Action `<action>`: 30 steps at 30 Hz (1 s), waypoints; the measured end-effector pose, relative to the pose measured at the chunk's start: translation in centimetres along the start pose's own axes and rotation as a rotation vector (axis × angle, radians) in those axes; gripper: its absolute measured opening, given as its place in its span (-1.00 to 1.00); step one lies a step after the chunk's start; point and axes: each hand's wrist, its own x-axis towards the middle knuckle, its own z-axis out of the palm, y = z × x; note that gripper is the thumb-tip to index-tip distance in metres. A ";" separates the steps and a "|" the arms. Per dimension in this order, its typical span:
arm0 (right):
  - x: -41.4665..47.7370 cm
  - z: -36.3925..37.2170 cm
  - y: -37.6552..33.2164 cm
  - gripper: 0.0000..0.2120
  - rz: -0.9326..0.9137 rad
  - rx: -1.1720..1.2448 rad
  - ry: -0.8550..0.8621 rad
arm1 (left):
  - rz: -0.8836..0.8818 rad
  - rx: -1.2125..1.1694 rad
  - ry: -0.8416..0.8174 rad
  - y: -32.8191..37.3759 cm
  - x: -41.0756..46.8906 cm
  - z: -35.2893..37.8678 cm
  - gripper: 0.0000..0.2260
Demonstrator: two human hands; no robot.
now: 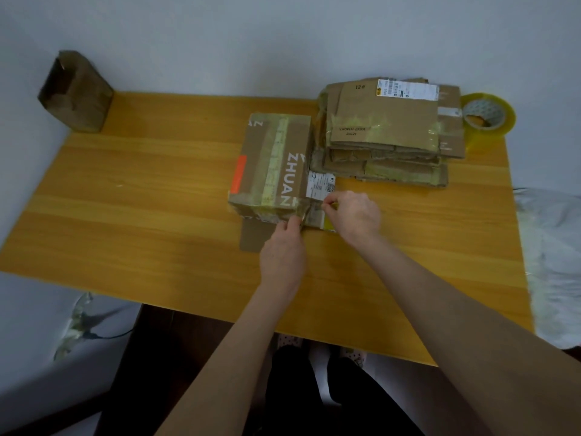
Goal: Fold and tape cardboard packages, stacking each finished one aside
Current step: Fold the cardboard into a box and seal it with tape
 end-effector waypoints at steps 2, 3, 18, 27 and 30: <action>0.0 0.1 -0.1 -0.78 0.005 -0.002 -0.002 | 0.005 0.017 -0.007 0.0 0.2 0.1 -0.73; 0.0 0.1 -0.2 -0.78 0.004 -0.004 -0.002 | 0.006 0.025 -0.007 0.1 0.3 0.1 -0.74; 0.6 1.2 0.4 -0.83 0.127 0.188 0.012 | 0.054 0.211 -0.118 -1.0 2.6 1.0 -0.82; 0.9 1.8 1.8 -0.86 0.186 0.411 0.031 | 0.128 0.140 -0.357 -2.6 0.3 5.3 -0.67; 1.1 1.9 2.1 -0.88 0.185 0.436 0.030 | 0.198 0.152 -0.204 -3.0 0.5 5.2 -0.70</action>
